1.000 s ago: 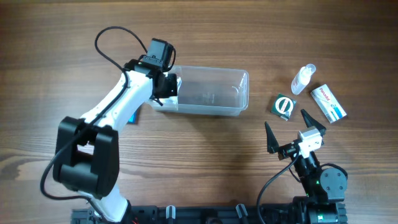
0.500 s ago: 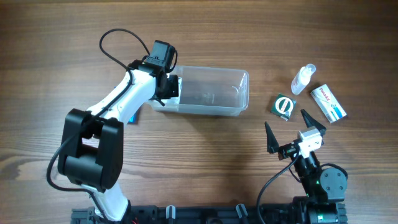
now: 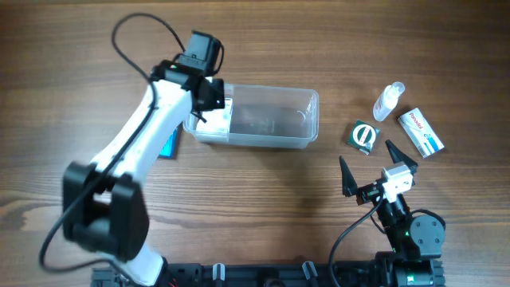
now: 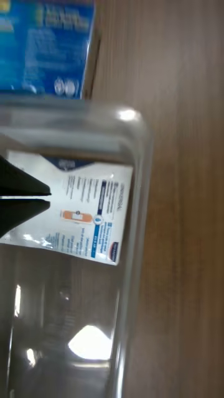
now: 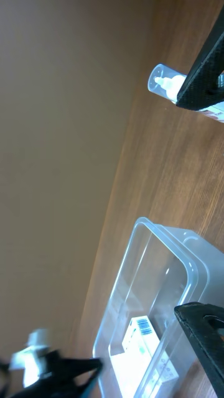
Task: Pack container
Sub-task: 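Move the left gripper to the blue medicine box and grasp it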
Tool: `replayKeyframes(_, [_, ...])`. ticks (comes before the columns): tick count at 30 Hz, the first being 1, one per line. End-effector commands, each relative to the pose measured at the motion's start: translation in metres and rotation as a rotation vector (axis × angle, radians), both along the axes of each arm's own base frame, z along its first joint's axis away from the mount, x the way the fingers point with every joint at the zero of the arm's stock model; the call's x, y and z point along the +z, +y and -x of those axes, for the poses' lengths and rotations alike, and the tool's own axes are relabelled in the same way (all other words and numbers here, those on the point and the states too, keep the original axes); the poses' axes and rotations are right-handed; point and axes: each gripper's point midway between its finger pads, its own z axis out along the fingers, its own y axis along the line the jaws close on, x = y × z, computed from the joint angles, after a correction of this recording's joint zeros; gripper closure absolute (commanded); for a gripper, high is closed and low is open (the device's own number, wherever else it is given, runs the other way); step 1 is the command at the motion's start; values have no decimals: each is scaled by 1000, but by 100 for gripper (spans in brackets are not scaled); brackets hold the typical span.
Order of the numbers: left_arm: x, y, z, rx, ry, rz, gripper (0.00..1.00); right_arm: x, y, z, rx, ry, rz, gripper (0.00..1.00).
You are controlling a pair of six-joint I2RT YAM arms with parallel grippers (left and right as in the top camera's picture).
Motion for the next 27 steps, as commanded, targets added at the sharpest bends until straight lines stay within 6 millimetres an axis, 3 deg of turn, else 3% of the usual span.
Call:
replayKeyframes(1, [56, 52, 8, 110, -104, -123, 96, 1, 2, 1, 15, -8, 9, 0])
replayKeyframes(4, [64, 88, 24, 187, -62, -145, 89, 1, 2, 1, 15, -8, 9, 0])
replayKeyframes(8, [58, 133, 34, 225, 10, -181, 83, 1, 2, 1, 15, -8, 9, 0])
replayKeyframes(10, [53, 146, 33, 217, 25, -148, 74, 1, 2, 1, 15, -8, 9, 0])
replayKeyframes(11, [42, 145, 32, 124, 44, -77, 54, 1, 2, 1, 15, -8, 9, 0])
replayKeyframes(14, [24, 141, 36, 47, 84, 9, 12, 1, 2, 1, 15, -8, 9, 0])
replayKeyframes(15, [18, 141, 38, 45, 99, 24, 7, 1, 2, 1, 15, -8, 9, 0])
replayKeyframes(18, [1, 146, 35, 53, 110, 25, 1, 1, 2, 1, 15, -8, 9, 0])
replayKeyframes(23, [-24, 142, 25, -136, 74, -12, 0, 1, 2, 1, 15, -8, 9, 0])
replayKeyframes(27, [-43, 135, 28, -211, 88, 8, 0, 1, 2, 1, 15, -8, 9, 0])
